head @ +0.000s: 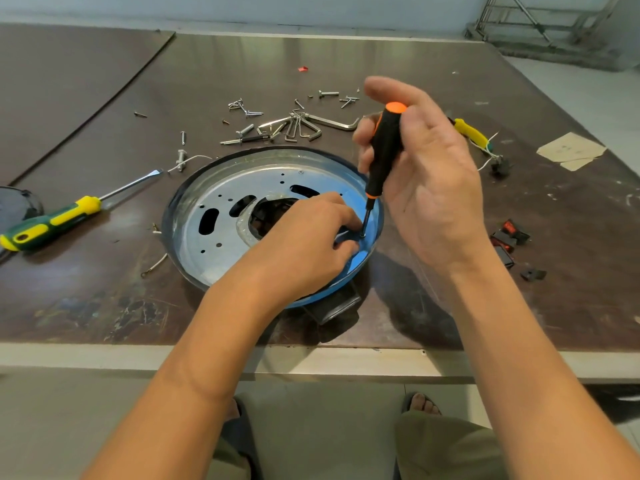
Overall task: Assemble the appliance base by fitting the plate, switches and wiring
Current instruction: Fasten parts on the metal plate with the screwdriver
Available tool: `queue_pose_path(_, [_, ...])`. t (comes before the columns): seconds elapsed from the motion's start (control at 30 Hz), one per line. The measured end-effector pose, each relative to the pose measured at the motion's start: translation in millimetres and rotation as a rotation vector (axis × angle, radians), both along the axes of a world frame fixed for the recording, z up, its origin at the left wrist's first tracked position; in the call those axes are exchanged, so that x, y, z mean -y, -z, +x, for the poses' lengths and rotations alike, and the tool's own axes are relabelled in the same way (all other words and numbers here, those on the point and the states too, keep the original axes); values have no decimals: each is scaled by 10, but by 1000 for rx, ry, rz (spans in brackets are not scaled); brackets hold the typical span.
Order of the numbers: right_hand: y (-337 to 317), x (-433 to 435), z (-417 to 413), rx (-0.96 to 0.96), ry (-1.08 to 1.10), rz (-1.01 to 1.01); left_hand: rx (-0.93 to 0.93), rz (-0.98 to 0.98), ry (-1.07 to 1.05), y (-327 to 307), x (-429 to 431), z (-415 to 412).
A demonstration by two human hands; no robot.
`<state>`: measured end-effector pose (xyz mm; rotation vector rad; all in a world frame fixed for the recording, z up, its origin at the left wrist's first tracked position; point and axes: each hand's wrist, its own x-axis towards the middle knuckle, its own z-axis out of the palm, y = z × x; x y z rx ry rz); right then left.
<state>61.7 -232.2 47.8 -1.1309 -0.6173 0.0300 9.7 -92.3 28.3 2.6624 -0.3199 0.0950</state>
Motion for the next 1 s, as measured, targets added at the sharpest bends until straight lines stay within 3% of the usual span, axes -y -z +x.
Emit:
queue_pose_path(0.23, [4, -40, -17, 96, 165, -81, 8, 1, 1, 10, 3, 7])
queue_pose_path(0.4, [4, 21, -11, -54, 38, 50, 1, 14, 3, 12, -2, 13])
queue_pose_path(0.63, [-9, -57, -38, 108, 95, -119, 3, -25, 0, -1, 3, -1])
queue_pose_path(0.8, [-3, 6, -26, -17, -20, -4, 15, 8, 11, 5, 2, 14])
queue_pose_path(1.0, [38, 12, 18, 23, 164, -8, 5, 2, 0, 14, 4, 15])
